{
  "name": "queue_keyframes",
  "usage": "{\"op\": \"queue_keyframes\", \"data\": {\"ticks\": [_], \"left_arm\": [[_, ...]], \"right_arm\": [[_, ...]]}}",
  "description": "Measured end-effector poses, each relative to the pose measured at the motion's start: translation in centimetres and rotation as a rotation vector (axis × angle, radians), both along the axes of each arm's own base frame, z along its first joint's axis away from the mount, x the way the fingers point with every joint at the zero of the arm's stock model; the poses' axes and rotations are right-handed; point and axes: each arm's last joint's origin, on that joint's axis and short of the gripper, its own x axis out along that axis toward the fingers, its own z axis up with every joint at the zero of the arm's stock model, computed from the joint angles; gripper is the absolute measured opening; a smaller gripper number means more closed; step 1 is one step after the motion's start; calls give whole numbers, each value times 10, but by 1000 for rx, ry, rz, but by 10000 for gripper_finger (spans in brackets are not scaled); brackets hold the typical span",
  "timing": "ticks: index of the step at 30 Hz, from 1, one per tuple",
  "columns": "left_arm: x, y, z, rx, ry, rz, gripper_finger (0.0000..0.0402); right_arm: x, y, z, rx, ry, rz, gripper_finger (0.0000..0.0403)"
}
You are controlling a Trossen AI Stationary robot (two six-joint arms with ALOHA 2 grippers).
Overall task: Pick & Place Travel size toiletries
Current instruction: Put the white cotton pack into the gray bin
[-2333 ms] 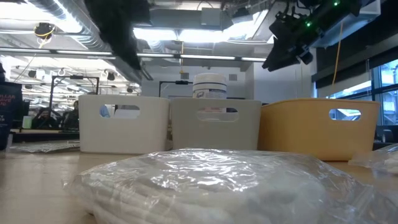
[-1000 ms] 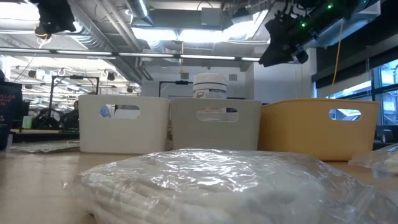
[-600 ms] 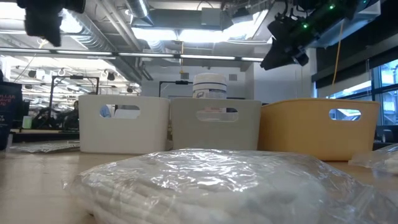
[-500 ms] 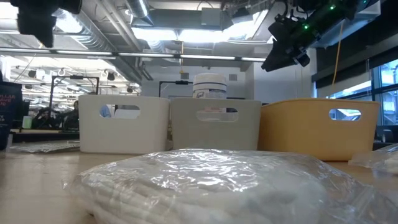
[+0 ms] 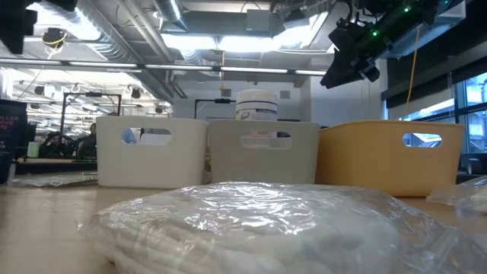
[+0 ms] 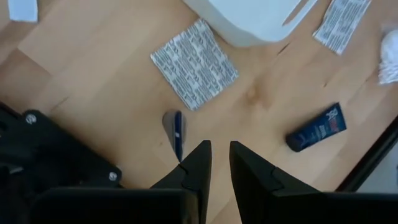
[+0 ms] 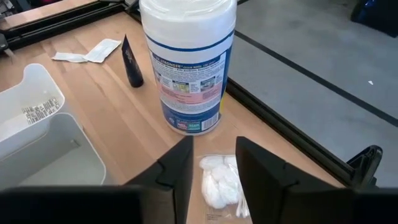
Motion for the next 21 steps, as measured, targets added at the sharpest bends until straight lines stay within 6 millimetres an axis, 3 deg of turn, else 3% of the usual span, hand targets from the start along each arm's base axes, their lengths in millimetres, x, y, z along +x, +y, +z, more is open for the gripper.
{"op": "queue_keyframes", "data": {"ticks": [6,10,16,21], "left_arm": [[4,-10,-5,78,2,-54,54],[7,-13,-6,144,-37,-103,54],[16,-15,-2,229,-167,-156,54],[23,-16,2,349,-286,-169,54]], "right_arm": [[1,1,1,3,-6,27,112],[8,9,5,32,-72,239,111],[20,42,13,28,-156,535,96],[24,76,13,-27,-133,646,59]]}}
